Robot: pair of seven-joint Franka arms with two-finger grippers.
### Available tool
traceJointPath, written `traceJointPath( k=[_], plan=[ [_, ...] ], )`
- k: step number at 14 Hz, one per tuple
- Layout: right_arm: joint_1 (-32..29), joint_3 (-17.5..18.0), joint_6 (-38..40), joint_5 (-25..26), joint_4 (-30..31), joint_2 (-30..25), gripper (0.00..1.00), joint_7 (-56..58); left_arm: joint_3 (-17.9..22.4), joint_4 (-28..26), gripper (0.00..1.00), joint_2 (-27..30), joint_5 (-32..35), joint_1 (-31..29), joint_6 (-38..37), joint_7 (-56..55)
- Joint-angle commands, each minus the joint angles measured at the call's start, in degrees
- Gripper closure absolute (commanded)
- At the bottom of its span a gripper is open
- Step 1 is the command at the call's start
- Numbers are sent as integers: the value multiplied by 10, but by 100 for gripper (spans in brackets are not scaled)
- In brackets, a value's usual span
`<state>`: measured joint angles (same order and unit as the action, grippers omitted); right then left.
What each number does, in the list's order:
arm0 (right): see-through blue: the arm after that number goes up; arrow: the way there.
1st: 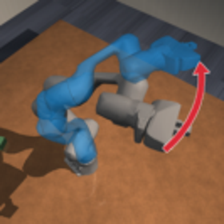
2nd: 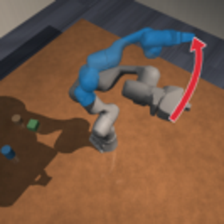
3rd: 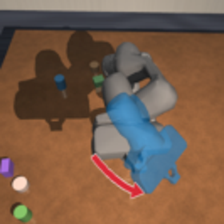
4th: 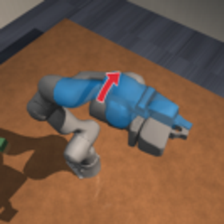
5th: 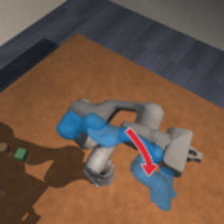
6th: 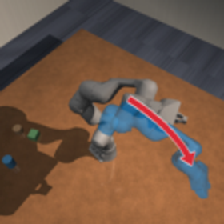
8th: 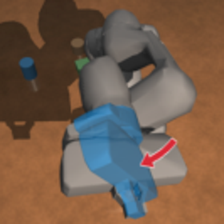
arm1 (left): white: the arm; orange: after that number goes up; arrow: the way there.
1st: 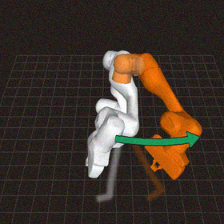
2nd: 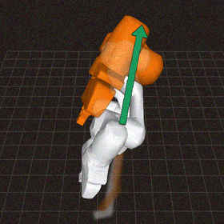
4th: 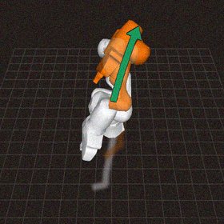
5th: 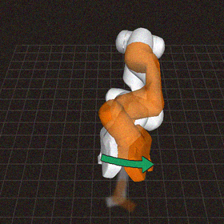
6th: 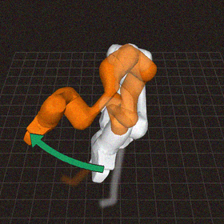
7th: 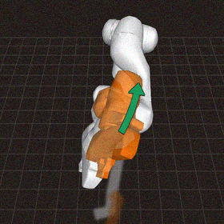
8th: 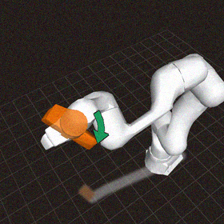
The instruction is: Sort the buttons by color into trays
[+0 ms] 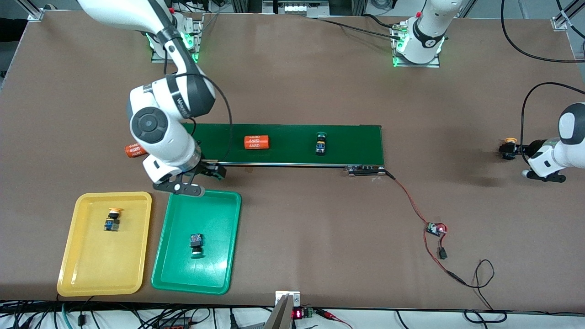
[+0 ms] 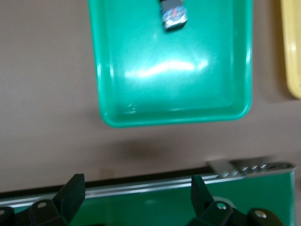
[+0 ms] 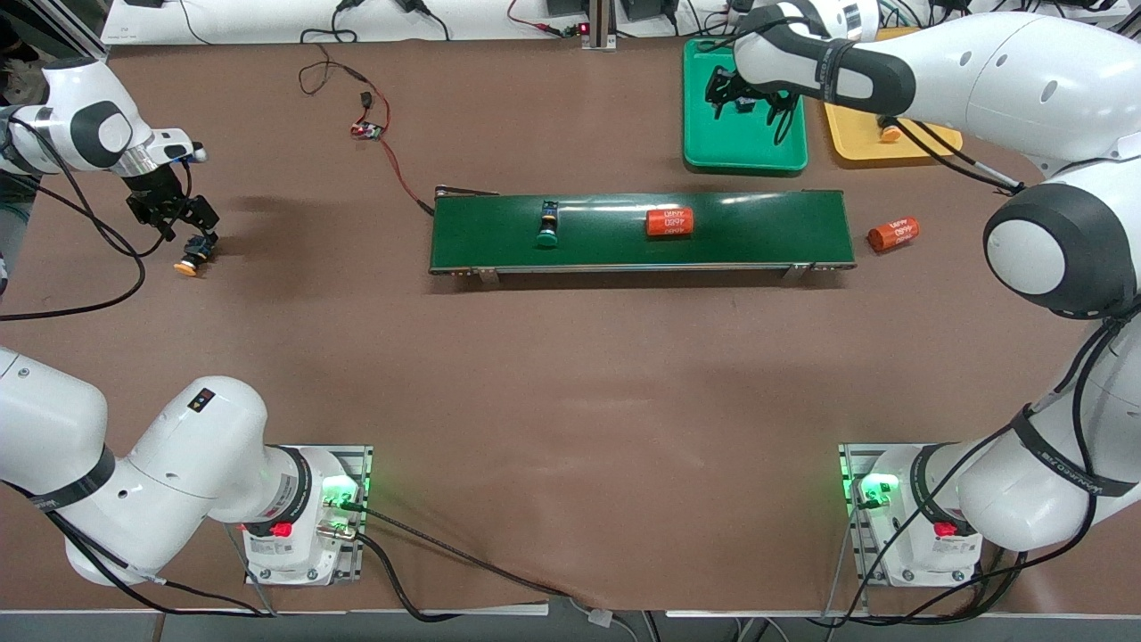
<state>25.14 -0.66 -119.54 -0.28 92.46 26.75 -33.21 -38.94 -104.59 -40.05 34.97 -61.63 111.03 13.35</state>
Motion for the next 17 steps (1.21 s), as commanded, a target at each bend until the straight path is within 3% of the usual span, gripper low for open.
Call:
traceJointPath(
  k=[1, 4, 6, 9, 12, 15, 17],
  plan=[
    [8, 22, -14, -2, 31, -22, 0, -26, -6, -43, 0, 19, 13, -15, 44, 28],
    [23, 34, -66, -1, 73, -25, 0, -28, -2, -49, 0, 9, 15, -17, 49, 26],
    [25, 45, -93, 4, 107, -33, 0, -27, 4, -48, 10, 8, 30, -17, 49, 26],
    [25, 54, -107, 5, 143, -49, 0, -27, 4, -47, 10, 8, 46, -17, 49, 23],
    [25, 60, -107, 5, 160, -61, 0, -30, 5, -47, 31, 6, 47, -16, 49, 22],
    [25, 66, -108, 5, 162, -63, 0, -51, 9, -40, 70, 0, 47, -16, 48, 21],
    [27, 68, -108, 5, 163, -63, 0, -56, 7, -39, 74, 1, 46, -16, 44, 24]
  ],
)
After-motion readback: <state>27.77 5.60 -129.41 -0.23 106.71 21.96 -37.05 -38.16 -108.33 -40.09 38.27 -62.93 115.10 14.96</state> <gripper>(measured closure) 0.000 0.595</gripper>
